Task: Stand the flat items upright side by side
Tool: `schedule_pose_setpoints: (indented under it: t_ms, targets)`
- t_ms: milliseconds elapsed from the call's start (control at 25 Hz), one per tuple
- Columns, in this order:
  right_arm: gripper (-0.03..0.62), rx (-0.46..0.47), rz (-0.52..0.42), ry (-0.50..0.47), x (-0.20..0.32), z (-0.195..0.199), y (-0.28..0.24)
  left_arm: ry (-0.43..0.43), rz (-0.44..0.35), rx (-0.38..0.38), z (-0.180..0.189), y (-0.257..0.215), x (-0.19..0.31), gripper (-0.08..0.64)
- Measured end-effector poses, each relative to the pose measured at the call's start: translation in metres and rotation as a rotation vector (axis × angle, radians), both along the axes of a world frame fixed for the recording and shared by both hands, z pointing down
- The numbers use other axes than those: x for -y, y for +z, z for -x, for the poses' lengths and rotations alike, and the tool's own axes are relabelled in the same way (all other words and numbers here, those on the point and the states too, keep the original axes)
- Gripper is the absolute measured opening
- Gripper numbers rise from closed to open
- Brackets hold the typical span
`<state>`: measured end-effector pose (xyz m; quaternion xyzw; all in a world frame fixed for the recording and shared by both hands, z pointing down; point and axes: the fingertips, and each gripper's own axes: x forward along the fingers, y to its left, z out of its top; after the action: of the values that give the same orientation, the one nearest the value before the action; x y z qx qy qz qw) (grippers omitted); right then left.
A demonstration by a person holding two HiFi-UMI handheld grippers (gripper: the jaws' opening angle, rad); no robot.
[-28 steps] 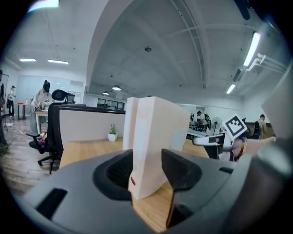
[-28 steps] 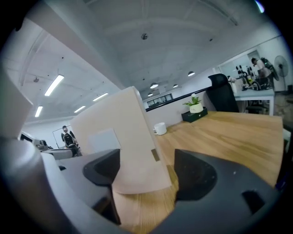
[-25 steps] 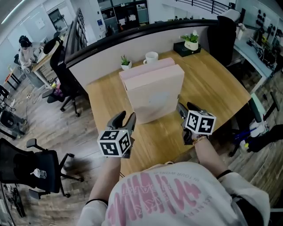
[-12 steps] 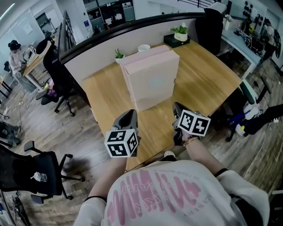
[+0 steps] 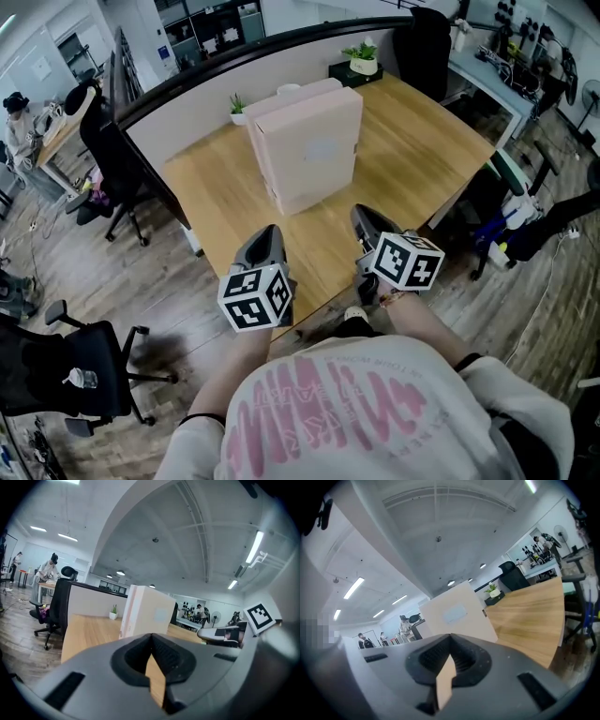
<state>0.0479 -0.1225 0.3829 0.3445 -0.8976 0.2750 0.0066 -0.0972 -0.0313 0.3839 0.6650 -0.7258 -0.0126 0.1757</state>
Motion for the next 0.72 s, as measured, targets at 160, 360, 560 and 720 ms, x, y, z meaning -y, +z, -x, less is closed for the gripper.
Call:
schedule_pose_setpoints:
  t_ms: [160, 360, 560, 720]
  targets:
    - [-0.005, -0.047, -0.049, -0.007, -0.008, -0.005, -0.004, 0.001, -0.013, 0.009, -0.006, -0.005, -0.01, 0.003]
    - [-0.005, -0.071, -0.064, -0.032, -0.01, -0.008, -0.004, -0.02, -0.028, 0.009, -0.007, -0.011, -0.015, 0.003]
    - [-0.005, -0.089, -0.061, -0.071, -0.004, -0.015, -0.002, -0.05, -0.011, 0.009, -0.015, -0.009, -0.014, 0.003]
    - [-0.005, -0.113, -0.062, -0.11, 0.003, -0.025, -0.003, -0.08, -0.001, 0.004, -0.03, -0.01, -0.01, 0.003]
